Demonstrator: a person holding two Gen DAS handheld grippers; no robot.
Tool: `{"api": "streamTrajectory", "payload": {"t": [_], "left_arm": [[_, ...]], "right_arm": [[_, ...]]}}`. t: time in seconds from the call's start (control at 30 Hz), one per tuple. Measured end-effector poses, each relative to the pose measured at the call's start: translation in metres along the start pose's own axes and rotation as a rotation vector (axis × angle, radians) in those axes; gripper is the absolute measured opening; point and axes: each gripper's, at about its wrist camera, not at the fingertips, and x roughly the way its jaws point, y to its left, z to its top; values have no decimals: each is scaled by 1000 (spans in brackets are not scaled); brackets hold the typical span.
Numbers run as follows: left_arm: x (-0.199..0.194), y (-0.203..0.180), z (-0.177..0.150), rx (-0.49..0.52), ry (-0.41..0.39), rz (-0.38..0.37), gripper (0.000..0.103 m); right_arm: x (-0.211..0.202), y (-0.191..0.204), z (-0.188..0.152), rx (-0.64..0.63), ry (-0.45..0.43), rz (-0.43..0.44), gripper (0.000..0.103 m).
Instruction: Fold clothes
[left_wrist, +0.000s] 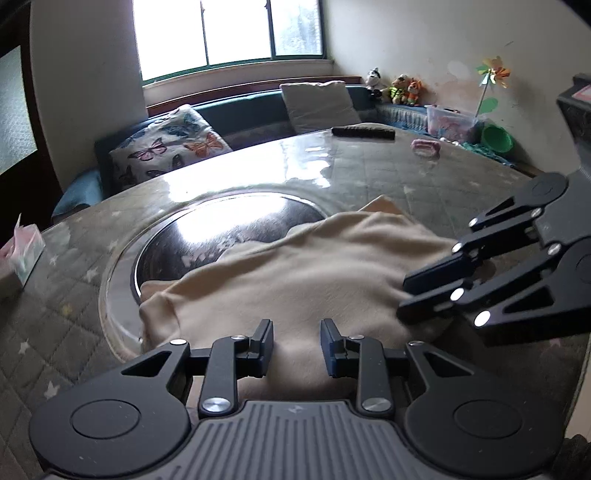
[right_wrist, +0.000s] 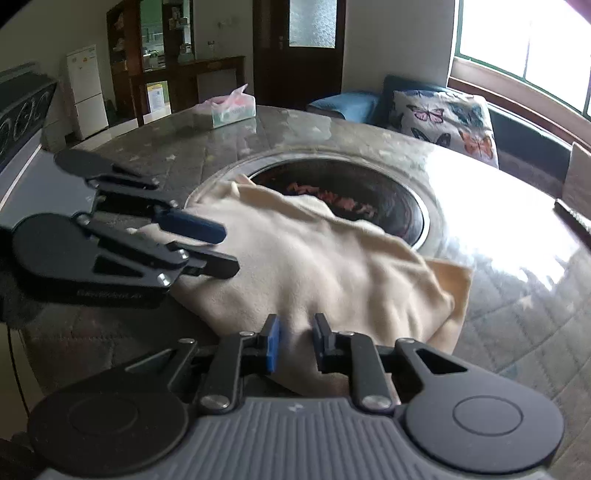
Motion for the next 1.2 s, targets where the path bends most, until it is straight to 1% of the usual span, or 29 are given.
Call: {"api": "streamTrajectory", "payload": {"t": [0.13,0.2,0.33,0.47,0.57,0.7,0.87,0.97,1.1,1.2], "left_arm": [[-4,1,1,-14,-10,1,32],[-3,1,-2,-18,-7,2,32],[-7,5,-5,-37,-11,3,32],[-17,11,-5,-52,-25,17,34],[-14,16,-11,-61,-6,11,34],[-15,17,-14,-59,-7,7,34],[-13,22,-15,-72,-5,-7,35],[-12,23,-15,-73,-5,-15,35],[-12,25,-13,-77,0,-25,36],[-11,30,-11,-102,2,-36,36]], "right_arm": [[-9,2,1,7,-26,-15,18],[-13,2,1,11,-33,-7,18],[-3,3,-5,11,-1,-3,18],[-17,-1,-4,33,-37,3,18],[-23,-11,-9,74,-38,-6,18],[-22,-26,-18,140,-22,14,17],[-34,-34,-14,156,-50,-8,17],[-26,-44,-20,204,-19,-22,17],[-31,-47,-15,207,-35,-10,16],[-31,-52,-9,218,-60,-16,17]]}}
